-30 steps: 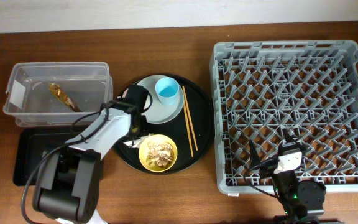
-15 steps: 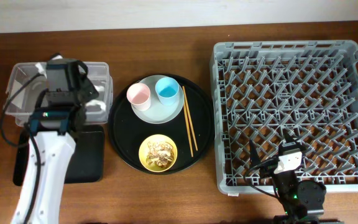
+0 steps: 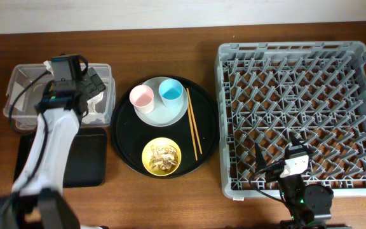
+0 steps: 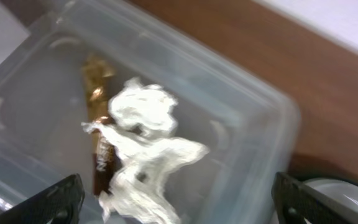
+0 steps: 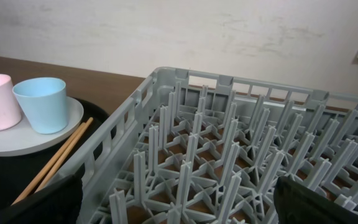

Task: Sort waste into correct bins and load items into the dishwasher rack
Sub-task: 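Drop the tissue into the clear bin with the left gripper, then grasp the yellow bowl rim with the left gripper, then tip the yellow bowl over the black tray to empty shells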

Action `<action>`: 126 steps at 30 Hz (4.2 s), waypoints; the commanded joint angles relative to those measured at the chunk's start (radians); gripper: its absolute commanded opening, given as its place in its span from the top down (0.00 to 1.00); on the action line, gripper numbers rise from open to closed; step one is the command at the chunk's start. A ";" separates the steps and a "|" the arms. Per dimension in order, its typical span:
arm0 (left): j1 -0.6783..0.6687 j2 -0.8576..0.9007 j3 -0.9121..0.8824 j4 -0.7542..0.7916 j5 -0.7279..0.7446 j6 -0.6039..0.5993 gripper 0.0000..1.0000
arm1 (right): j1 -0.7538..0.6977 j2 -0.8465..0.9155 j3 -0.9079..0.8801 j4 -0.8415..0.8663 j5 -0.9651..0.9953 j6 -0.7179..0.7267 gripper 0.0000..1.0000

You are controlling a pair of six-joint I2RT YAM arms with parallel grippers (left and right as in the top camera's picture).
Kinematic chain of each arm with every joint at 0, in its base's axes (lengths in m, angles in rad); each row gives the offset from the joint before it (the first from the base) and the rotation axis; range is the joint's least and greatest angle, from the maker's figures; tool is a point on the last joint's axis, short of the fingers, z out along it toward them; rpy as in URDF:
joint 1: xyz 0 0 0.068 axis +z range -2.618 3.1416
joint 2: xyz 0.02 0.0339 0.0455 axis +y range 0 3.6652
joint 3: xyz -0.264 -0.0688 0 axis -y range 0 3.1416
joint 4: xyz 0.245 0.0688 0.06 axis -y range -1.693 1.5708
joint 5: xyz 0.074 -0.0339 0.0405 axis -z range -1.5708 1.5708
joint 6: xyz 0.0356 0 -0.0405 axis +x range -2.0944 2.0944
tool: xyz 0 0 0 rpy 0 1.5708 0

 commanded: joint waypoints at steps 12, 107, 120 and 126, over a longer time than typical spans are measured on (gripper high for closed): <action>-0.648 -0.337 -0.103 -0.616 0.361 0.036 0.69 | -0.007 -0.006 -0.008 -0.002 0.002 -0.004 0.02; 1.063 -0.080 -0.391 -0.499 1.795 0.631 1.00 | -0.007 -0.006 -0.008 -0.002 0.002 -0.004 0.02; 1.063 -0.080 -0.391 -0.493 1.794 0.594 1.00 | -0.007 -0.006 -0.008 -0.002 0.002 -0.004 0.02; 0.963 -0.080 -0.370 -0.502 1.748 0.593 1.00 | -0.007 -0.006 -0.008 -0.002 0.002 -0.004 0.02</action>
